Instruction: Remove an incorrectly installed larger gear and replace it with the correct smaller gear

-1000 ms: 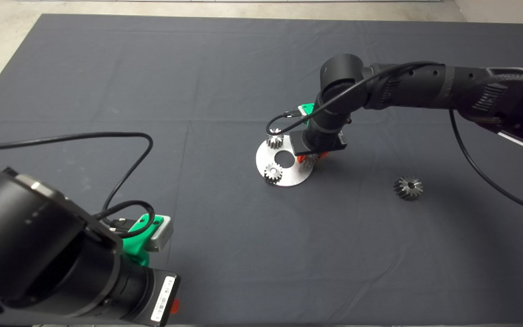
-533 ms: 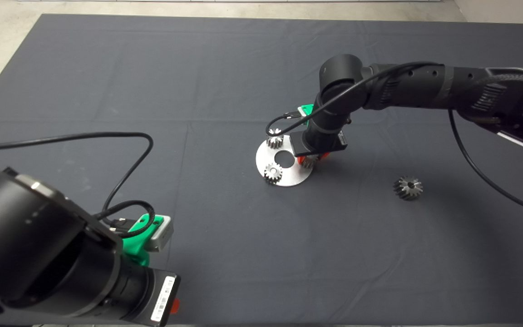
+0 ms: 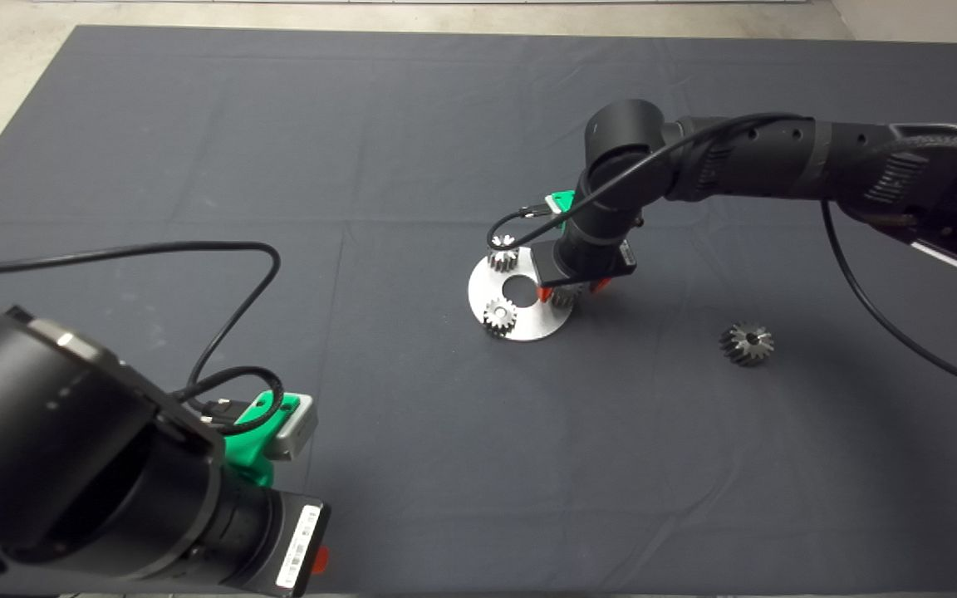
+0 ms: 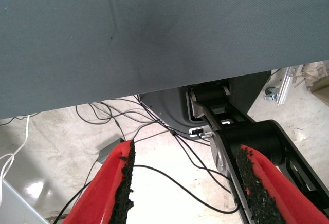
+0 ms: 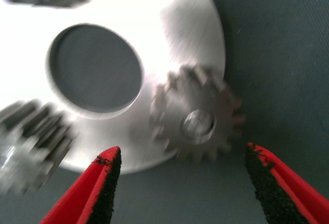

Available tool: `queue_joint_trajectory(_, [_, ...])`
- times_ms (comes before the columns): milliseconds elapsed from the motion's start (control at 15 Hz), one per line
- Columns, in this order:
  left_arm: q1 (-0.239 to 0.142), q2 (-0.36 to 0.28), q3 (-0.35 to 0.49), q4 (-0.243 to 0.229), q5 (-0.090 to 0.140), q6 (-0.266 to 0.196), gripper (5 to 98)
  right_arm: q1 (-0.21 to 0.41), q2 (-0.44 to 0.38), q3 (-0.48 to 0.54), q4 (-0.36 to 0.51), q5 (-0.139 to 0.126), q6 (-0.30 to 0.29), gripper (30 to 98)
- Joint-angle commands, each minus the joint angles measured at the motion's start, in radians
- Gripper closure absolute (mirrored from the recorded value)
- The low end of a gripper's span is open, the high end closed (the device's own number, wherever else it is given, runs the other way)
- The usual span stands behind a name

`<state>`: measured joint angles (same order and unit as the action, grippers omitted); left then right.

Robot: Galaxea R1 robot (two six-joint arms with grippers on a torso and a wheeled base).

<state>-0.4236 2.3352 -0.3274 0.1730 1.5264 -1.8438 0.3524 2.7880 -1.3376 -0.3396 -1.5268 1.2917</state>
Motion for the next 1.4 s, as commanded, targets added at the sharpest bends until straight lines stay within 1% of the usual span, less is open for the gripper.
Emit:
queue_joint_trajectory(0, [-0.006,-0.001,0.003,0.008,0.034,-0.003,54.3,0.233,-0.053,0.189,0.059,-0.058,0.067,65.4])
queue_joint_trajectory(67, [-0.007,-0.002,0.003,0.008,0.034,-0.003,54.3,0.287,-0.071,0.231,0.086,-0.058,0.082,60.7])
queue_joint_trajectory(133, [-0.006,-0.003,0.003,0.008,0.035,-0.003,54.3,0.343,-0.094,0.284,0.106,-0.058,0.115,59.3])
queue_joint_trajectory(200, [-0.006,-0.003,0.004,0.008,0.034,-0.003,54.3,0.383,-0.104,0.344,0.123,-0.058,0.129,59.2])
queue_joint_trajectory(267, [-0.007,-0.003,0.003,0.008,0.035,-0.003,54.3,0.415,-0.125,0.407,0.129,-0.058,0.164,55.6])
queue_joint_trajectory(333, [-0.007,-0.007,0.003,0.006,0.034,-0.003,54.3,0.431,-0.145,0.468,0.131,-0.058,0.207,55.0])
queue_joint_trajectory(400, [-0.006,-0.007,-0.002,0.006,0.035,-0.003,54.3,0.438,-0.163,0.543,0.131,-0.058,0.234,55.0])
queue_joint_trajectory(467, [-0.007,-0.007,-0.010,0.005,0.034,-0.003,54.3,0.439,-0.182,0.610,0.131,-0.058,0.260,53.5])
queue_joint_trajectory(533, [-0.007,-0.006,-0.002,0.007,0.034,-0.003,54.3,0.441,-0.225,0.686,0.130,-0.058,0.314,50.1])
queue_joint_trajectory(667, [-0.007,-0.012,-0.004,0.006,0.034,-0.003,54.3,0.442,-0.307,0.854,0.128,-0.056,0.423,49.6])
queue_joint_trajectory(733, [-0.007,-0.026,-0.001,0.005,0.034,-0.002,54.3,0.442,-0.346,0.919,0.129,-0.058,0.470,49.6])
queue_joint_trajectory(800, [-0.008,-0.049,0.009,0.006,0.034,-0.003,54.3,0.445,-0.409,0.978,0.131,-0.056,0.493,49.6])
queue_joint_trajectory(867, [-0.009,-0.056,0.019,0.008,0.034,-0.003,54.3,0.445,-0.453,0.994,0.143,-0.056,0.494,49.6])
queue_joint_trajectory(1000, [-0.011,-0.044,0.022,0.008,0.031,0.003,54.3,0.445,-0.530,1.003,0.208,-0.056,0.485,49.6])
queue_joint_trajectory(1067, [-0.011,-0.039,0.019,0.010,0.031,0.003,54.3,0.445,-0.543,1.005,0.223,-0.055,0.488,49.6])
queue_joint_trajectory(1333, [-0.009,-0.044,0.024,0.005,0.031,0.002,54.3,0.441,-0.578,1.008,0.230,-0.053,0.486,49.6])
